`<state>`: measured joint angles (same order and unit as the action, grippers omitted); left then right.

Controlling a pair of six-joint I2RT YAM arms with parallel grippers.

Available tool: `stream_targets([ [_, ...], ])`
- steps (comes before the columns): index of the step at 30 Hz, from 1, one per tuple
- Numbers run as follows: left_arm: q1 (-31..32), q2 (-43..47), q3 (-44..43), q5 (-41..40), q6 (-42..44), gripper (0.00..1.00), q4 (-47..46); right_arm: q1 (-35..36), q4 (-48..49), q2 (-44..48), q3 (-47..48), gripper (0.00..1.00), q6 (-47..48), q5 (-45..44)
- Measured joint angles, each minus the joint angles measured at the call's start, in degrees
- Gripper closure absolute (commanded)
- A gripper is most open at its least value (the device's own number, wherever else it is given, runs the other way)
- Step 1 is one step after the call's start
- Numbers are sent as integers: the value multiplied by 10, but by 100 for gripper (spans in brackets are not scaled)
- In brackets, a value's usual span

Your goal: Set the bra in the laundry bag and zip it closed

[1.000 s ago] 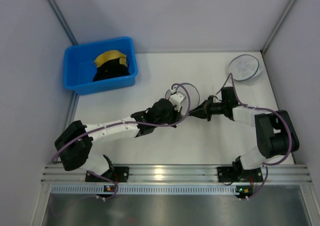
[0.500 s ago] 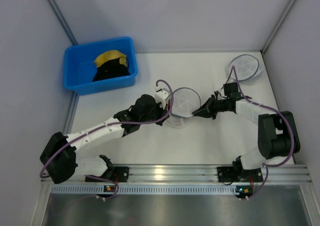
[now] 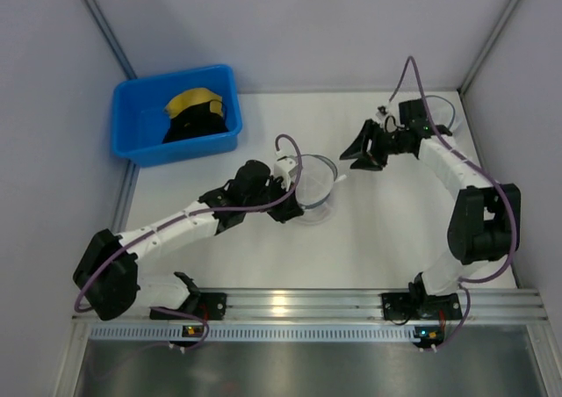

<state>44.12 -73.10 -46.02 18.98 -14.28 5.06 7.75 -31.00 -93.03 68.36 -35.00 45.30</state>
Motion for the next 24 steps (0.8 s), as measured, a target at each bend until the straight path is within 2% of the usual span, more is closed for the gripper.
stream_targets([
  [1,-1,-5,-3,11,-10,100,3,-4,-15,-4,32,32,32,-11],
  [2,-1,-13,-9,23,-20,100,6,-8,-31,-5,61,18,66,-20],
  [4,-2,-28,-21,47,-38,100,11,-13,-56,-3,101,4,132,-34],
  [6,-4,-40,-31,69,-53,100,16,-19,-67,11,110,2,203,-42],
  [9,-13,-51,-43,103,-70,100,23,-24,-89,59,83,7,308,-51],
  [11,-25,-59,-49,132,-82,100,26,-25,-92,112,48,18,376,-50],
  [14,-47,-75,-55,171,-98,100,28,-18,-90,214,-20,27,477,-45],
  [16,-59,-83,-57,194,-108,100,29,6,-78,277,-56,29,533,-54],
  [20,-73,-91,-57,220,-132,100,29,139,-44,346,-107,33,607,-103],
  [24,-74,-92,-57,239,-160,100,19,283,-12,330,-130,35,646,-177],
])
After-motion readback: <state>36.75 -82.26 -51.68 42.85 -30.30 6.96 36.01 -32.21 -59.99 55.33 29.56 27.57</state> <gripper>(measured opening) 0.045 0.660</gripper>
